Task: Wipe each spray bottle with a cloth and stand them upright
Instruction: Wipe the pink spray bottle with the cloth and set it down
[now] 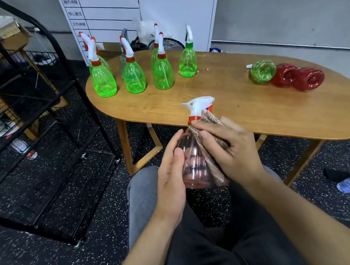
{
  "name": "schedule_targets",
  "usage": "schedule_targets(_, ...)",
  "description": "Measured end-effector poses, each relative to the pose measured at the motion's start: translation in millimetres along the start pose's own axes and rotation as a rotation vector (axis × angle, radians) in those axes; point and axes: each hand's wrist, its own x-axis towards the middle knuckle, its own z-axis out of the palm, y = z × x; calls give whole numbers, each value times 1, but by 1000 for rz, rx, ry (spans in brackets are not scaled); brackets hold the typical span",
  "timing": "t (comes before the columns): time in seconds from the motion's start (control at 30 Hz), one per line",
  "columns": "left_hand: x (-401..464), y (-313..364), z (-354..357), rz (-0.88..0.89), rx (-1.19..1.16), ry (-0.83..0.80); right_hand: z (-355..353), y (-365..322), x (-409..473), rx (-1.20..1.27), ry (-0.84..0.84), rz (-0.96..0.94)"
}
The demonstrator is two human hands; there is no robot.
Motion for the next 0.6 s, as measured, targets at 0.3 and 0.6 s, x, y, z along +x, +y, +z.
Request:
schedule_targets(0.3, 3, 2, -3, -16, -38, 24, 0, -4, -33, -138, -195, -431)
schedule_targets(0.6, -1, 2, -2, 16, 5, -28, 1, 1, 8, -18, -11, -82)
